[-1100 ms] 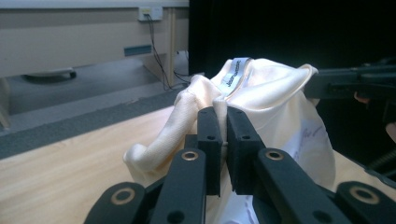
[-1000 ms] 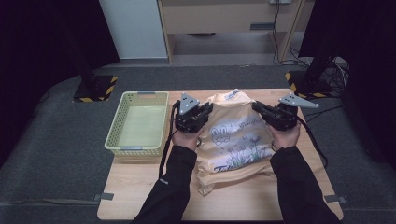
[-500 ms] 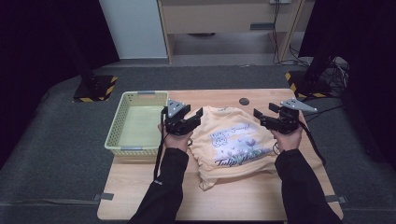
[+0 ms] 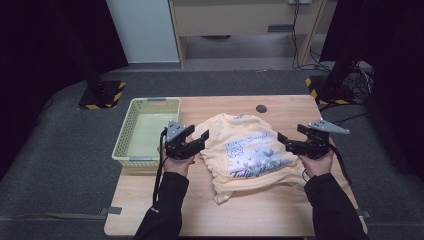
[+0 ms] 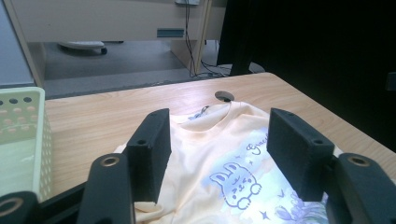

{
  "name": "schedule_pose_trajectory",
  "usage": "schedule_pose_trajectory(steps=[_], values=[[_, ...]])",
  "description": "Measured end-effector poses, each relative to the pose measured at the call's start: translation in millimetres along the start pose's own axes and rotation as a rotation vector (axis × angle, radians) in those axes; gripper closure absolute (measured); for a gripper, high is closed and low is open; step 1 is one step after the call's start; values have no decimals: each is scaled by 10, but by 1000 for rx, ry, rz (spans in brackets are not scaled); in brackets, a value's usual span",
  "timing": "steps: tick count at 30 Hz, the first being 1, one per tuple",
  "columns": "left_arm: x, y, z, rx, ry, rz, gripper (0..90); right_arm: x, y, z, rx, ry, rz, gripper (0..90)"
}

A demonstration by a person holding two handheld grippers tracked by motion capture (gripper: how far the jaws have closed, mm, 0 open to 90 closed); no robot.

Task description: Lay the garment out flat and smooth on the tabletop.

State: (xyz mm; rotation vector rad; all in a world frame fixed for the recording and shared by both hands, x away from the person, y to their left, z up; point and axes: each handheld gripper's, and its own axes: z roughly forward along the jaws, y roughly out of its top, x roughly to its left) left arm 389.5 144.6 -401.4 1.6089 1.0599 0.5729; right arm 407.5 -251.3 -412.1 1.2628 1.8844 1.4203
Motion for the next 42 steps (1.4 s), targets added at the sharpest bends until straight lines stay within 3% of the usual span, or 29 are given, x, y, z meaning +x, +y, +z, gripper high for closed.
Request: schedule_pose_trajectory(steps=[5,10,27,30,34,42], values=[[-56,-72,-22,35,39,-8,371,4,-99,-48,29,-1,-4,92],[-86,-139,-85,59,47,3,355,-30,-205,-120,56,-13,-7,78],[-242,-609,-243,208,-68,45,284,-158,-609,-306,168,-40,-10,51],[-237,-695,-258,230,-87,35,277,-183,-658,-345,176,-39,-9,52],[-236,-828,-278,256,-79,33,275,-249,-734,-383,195,-61,-13,55],[-331,-1052,-256,352,-63,46,276,-343,-886,-416,253,-85,1,71]])
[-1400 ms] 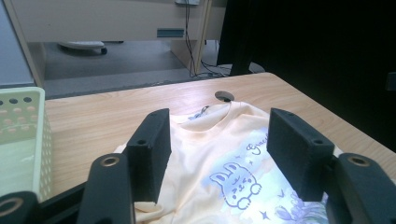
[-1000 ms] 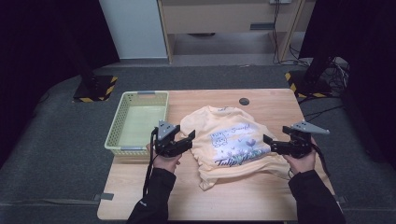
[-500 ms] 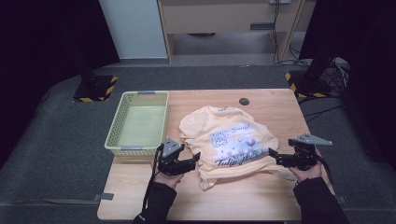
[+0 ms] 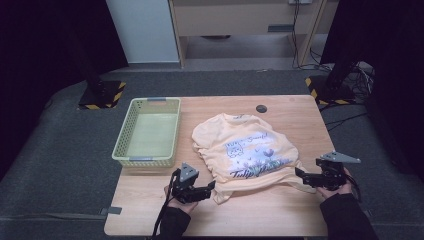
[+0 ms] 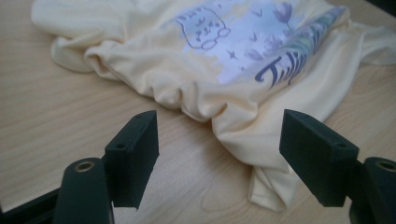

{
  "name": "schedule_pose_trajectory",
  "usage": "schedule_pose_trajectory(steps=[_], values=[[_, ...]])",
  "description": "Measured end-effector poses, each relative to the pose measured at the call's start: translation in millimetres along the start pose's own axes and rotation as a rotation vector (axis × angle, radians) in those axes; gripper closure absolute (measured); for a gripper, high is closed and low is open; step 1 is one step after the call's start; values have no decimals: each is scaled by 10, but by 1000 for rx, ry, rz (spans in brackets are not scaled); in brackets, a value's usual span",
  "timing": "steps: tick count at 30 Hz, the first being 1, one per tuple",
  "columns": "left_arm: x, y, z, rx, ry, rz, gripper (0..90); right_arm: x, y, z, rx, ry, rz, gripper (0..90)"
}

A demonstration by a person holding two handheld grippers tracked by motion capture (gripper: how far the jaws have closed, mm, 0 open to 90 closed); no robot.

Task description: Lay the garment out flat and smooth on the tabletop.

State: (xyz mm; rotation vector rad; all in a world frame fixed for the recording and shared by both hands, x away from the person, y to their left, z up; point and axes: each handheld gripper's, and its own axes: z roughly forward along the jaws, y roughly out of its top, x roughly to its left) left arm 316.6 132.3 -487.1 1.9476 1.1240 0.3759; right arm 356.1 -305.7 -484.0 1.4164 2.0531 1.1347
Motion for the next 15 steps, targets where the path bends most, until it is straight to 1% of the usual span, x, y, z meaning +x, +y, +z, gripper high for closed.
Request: schedule_pose_trajectory(steps=[4,6,9,12,15], values=[[-64,-84,78,45,2,2,269,-13,-66,59,46,-19,-10,79],[-96,-123,115,63,-6,-2,267,-21,-90,75,72,-12,-11,109],[-144,-157,154,77,-10,-1,268,-39,-117,77,92,-10,-15,142],[-183,-181,187,90,-16,0,286,-76,-135,83,101,-6,-9,182],[-218,-216,234,110,-33,5,305,-111,-165,111,125,-3,-6,227]])
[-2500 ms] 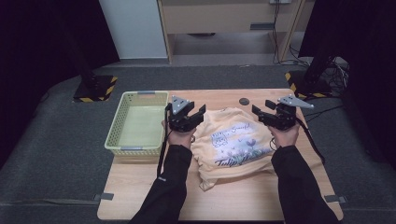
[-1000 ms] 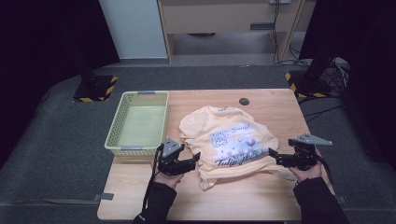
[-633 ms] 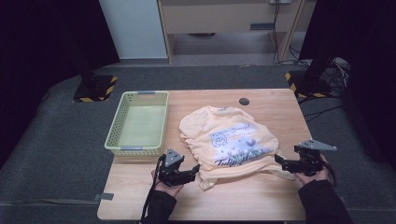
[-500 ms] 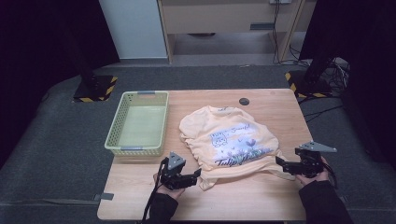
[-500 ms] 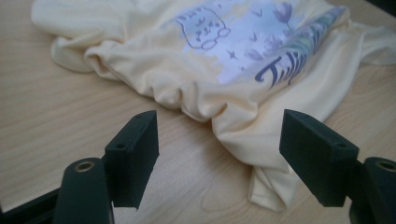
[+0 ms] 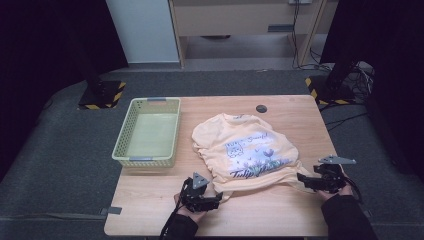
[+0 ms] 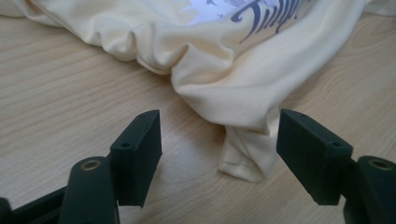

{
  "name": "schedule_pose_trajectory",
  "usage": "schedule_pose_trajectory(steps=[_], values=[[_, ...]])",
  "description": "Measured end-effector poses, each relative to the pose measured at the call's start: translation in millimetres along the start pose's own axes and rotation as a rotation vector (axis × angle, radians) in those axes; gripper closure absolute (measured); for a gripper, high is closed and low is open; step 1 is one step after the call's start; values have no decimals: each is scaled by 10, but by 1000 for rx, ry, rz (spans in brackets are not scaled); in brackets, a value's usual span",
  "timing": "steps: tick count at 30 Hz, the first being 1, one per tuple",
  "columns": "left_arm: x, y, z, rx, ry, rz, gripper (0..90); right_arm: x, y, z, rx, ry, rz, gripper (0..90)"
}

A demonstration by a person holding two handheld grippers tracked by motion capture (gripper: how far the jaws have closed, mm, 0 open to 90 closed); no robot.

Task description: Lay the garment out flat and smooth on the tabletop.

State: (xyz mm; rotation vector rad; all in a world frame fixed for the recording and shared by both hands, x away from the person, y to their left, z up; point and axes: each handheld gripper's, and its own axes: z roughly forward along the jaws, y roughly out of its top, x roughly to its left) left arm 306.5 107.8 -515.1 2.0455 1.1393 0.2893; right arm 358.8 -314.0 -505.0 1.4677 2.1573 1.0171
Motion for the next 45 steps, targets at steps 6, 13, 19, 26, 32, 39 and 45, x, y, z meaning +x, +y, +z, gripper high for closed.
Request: schedule_pose_trajectory(steps=[6,13,19,26,32,39,45], values=[[-65,-22,70,34,-23,13,344,-50,-33,64,36,5,-4,305],[-103,-43,125,52,-37,18,465,-58,-43,124,65,14,-12,392],[-99,-35,131,59,-39,13,659,-50,-48,160,90,14,-26,506],[-26,-20,123,70,-67,-42,797,-31,-45,186,114,21,-33,751],[21,14,74,57,-74,-55,822,35,-5,189,125,31,-46,830],[190,112,-114,-8,-68,-89,827,94,56,92,55,83,-33,833],[405,192,-157,-45,-52,-100,828,128,144,114,-6,106,-36,832]])
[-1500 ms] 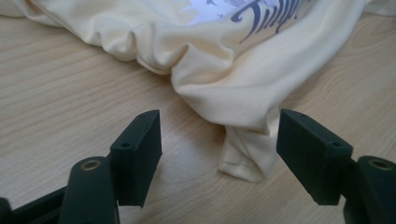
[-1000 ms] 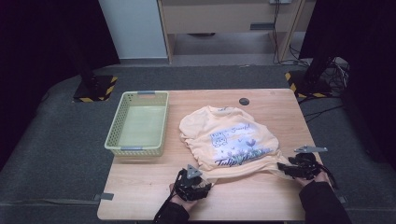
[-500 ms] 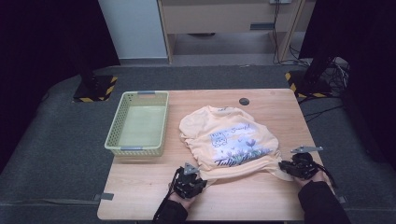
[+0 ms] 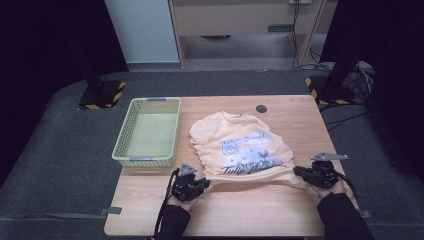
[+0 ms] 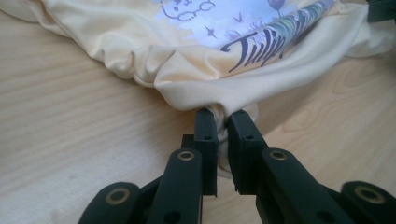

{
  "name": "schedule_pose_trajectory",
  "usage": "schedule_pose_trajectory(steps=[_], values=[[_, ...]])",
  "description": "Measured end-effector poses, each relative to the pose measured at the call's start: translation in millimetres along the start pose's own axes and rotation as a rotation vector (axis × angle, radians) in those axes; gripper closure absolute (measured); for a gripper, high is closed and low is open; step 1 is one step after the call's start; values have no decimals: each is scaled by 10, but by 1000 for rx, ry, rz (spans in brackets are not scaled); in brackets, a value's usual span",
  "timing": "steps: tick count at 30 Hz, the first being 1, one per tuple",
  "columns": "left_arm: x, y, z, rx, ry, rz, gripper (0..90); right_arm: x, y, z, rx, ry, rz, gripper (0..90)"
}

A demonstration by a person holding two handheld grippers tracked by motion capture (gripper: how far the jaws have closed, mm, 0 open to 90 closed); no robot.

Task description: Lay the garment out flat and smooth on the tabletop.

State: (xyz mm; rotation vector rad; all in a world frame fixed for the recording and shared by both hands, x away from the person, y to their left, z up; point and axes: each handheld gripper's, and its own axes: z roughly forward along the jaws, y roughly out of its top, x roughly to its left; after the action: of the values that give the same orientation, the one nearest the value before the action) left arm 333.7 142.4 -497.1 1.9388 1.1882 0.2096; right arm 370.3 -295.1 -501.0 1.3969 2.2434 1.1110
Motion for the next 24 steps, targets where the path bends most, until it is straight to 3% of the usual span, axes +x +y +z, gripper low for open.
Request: schedule_pose_trajectory(steps=[4,8,10,14,19,24], values=[[74,43,52,-6,18,8,827,-15,43,102,-11,1,6,827],[154,35,167,9,35,7,816,-30,26,184,14,-9,4,810],[176,3,206,17,40,3,789,-36,8,203,20,-29,-5,744],[176,-19,157,10,47,5,704,-43,3,151,-18,-29,-6,625],[110,-99,28,29,84,64,559,-11,-59,48,-21,-11,-17,526],[63,-175,-13,39,105,105,510,28,-177,-46,6,3,-26,467]])
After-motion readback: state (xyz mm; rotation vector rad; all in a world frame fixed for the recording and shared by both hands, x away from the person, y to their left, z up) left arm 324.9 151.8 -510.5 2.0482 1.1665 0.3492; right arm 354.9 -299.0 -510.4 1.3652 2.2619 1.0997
